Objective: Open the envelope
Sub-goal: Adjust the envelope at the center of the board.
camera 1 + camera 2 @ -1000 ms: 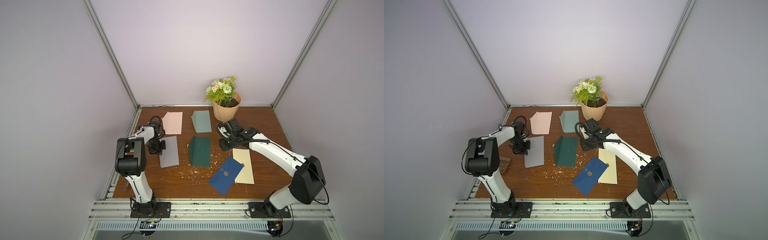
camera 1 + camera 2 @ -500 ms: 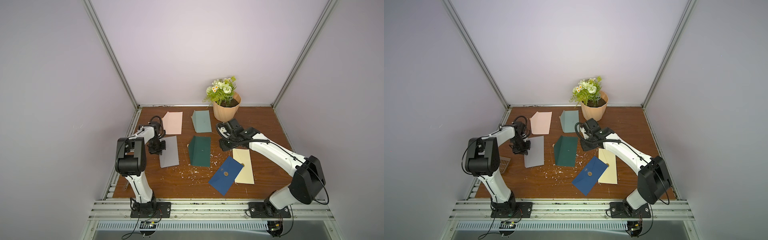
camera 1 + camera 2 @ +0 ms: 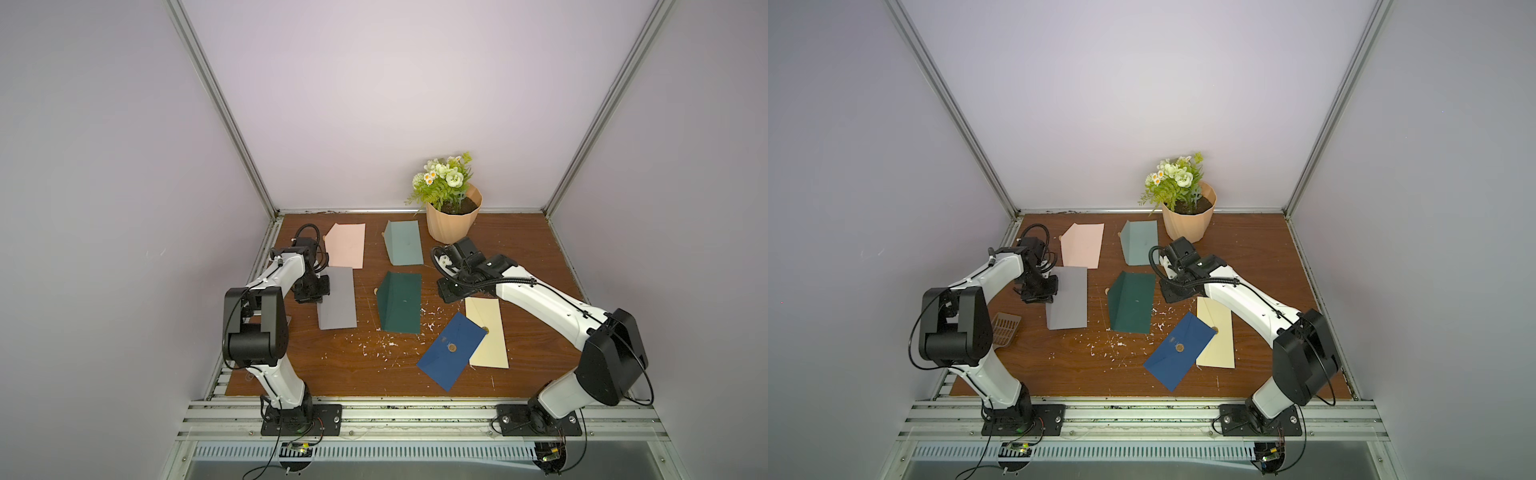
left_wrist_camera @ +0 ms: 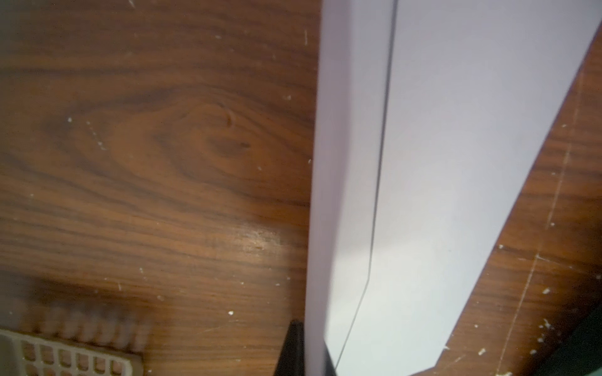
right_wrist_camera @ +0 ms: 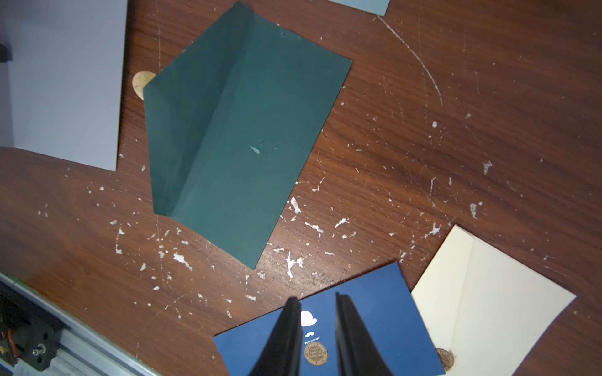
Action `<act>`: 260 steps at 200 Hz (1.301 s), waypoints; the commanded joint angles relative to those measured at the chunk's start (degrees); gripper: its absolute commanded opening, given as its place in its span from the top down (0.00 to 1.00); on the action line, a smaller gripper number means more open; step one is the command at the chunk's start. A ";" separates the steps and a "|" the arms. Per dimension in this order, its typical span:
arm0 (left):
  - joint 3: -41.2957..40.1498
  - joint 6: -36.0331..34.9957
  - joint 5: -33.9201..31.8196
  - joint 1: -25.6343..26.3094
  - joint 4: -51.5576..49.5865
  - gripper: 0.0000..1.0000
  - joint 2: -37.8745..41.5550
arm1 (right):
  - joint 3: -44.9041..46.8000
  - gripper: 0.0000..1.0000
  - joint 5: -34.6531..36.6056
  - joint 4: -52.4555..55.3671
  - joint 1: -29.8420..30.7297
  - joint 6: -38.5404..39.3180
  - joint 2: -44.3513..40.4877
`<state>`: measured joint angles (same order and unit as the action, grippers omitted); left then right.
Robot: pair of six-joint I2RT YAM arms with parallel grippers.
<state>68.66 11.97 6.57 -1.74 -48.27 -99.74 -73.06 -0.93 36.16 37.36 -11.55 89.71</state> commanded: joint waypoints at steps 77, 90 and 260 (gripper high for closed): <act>-0.90 -1.16 0.88 3.68 -1.82 0.97 -2.12 | -1.00 0.75 -1.19 0.56 -0.20 -0.93 -0.94; -0.89 -1.07 0.01 3.68 -1.91 0.97 -2.21 | -0.73 0.74 -1.10 0.48 -0.21 -0.93 -1.20; 1.44 -0.16 -7.56 1.21 -2.93 0.31 8.85 | 1.07 0.74 -2.13 0.48 -0.21 -1.10 -2.18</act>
<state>67.68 12.21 -0.54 0.40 -48.99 -94.30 -72.55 -1.83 36.03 37.36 -11.90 89.67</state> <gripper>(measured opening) 0.690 0.256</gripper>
